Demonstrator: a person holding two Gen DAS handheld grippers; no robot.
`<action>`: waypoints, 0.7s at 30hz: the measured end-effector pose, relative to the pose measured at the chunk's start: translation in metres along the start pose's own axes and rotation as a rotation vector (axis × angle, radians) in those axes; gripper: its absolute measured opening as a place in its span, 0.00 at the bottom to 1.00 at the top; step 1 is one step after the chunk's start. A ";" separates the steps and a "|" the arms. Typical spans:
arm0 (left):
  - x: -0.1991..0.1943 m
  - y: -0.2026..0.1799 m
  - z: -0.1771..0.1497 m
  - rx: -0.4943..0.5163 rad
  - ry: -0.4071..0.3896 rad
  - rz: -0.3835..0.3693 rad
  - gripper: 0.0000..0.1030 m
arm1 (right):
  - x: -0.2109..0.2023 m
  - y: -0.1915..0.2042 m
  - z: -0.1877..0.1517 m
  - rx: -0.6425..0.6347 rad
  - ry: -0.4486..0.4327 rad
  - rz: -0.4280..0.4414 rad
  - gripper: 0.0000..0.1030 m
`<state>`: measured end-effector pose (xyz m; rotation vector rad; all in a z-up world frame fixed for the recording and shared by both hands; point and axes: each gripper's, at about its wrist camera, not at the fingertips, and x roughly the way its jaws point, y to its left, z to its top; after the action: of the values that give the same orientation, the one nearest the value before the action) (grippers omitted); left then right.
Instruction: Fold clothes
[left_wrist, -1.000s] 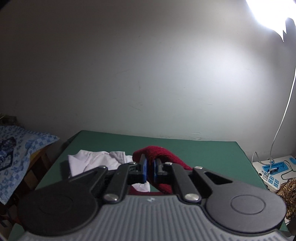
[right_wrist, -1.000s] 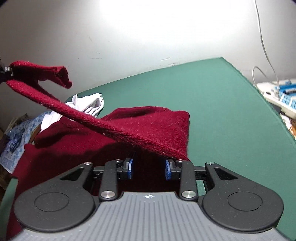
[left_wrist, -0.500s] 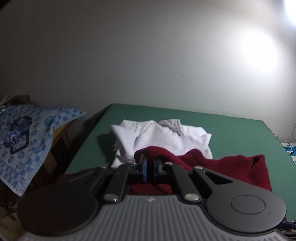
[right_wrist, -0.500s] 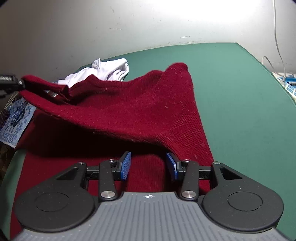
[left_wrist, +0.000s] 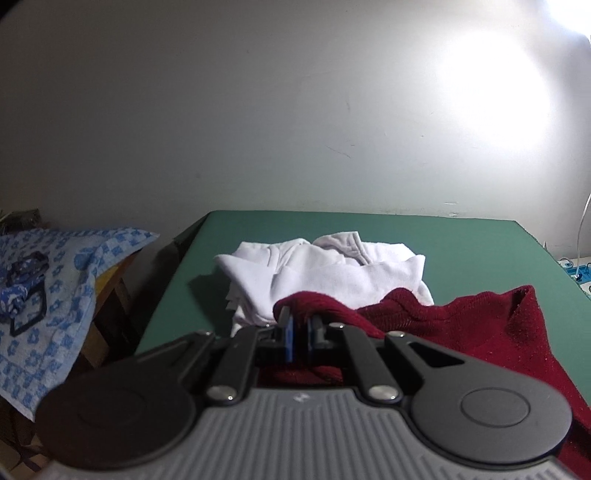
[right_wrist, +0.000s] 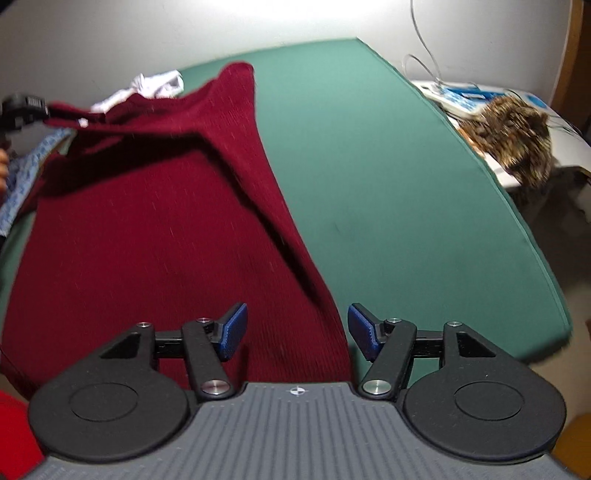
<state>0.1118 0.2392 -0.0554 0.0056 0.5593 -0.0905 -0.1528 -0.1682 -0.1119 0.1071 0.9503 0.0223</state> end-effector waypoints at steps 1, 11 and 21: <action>0.002 -0.002 0.005 0.011 -0.003 -0.001 0.04 | -0.001 0.000 -0.007 -0.004 0.012 -0.016 0.55; 0.011 -0.022 0.040 0.107 -0.033 -0.016 0.05 | 0.001 0.009 -0.043 -0.025 -0.141 -0.073 0.34; -0.004 -0.022 0.064 0.109 -0.087 -0.003 0.05 | -0.026 0.040 -0.026 -0.159 -0.170 -0.057 0.11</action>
<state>0.1407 0.2162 0.0012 0.1065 0.4669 -0.1232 -0.1879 -0.1283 -0.1018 -0.0642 0.7786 0.0350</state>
